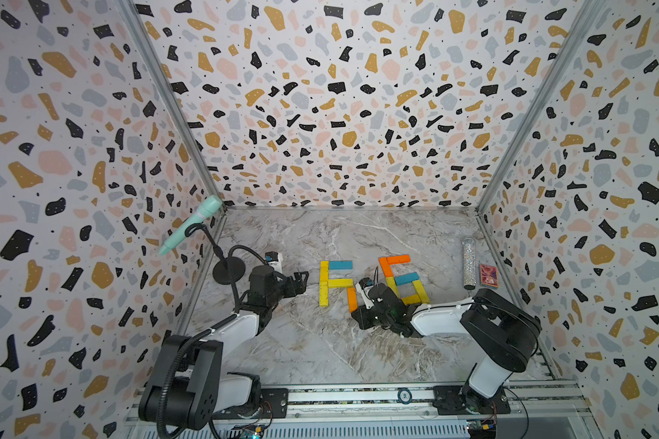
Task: Assemble the number 6 with building blocks
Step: Assemble the building block at the center of the board.
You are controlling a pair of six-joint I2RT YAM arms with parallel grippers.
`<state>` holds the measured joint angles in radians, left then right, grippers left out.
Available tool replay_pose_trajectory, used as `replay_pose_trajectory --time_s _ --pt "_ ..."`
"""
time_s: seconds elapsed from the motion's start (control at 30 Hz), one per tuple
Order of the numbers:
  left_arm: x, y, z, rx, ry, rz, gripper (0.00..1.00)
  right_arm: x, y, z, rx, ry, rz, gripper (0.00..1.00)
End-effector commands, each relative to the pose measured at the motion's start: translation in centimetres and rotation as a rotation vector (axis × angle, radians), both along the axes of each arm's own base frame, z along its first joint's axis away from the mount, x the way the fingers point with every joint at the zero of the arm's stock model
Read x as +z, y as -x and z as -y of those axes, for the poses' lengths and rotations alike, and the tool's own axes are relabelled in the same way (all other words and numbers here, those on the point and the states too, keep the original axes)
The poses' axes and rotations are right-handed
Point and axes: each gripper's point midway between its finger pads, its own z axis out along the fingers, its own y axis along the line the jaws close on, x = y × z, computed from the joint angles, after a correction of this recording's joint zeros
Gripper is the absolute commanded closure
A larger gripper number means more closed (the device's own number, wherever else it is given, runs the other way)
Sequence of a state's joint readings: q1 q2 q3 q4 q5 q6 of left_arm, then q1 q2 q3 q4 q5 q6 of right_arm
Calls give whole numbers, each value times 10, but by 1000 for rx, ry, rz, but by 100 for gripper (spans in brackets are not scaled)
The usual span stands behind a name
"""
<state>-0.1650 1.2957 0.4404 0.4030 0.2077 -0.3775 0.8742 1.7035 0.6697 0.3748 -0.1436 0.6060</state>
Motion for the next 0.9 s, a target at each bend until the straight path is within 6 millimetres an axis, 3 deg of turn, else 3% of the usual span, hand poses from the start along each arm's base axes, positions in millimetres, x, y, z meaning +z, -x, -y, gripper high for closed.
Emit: replay_pose_trajectory --time_s 0.0,0.57,0.77,0.87 --pt "17 -7 2 -8 -7 52 5 -21 5 14 -4 79 -47 85" --pt "18 -7 2 -12 -6 54 7 -24 1 15 -1 94 -51 85" --pt "23 -3 3 -3 10 61 16 4 5 20 -11 44 -20 73" --pt "13 2 -1 16 -5 25 20 12 2 30 -40 44 -14 76"
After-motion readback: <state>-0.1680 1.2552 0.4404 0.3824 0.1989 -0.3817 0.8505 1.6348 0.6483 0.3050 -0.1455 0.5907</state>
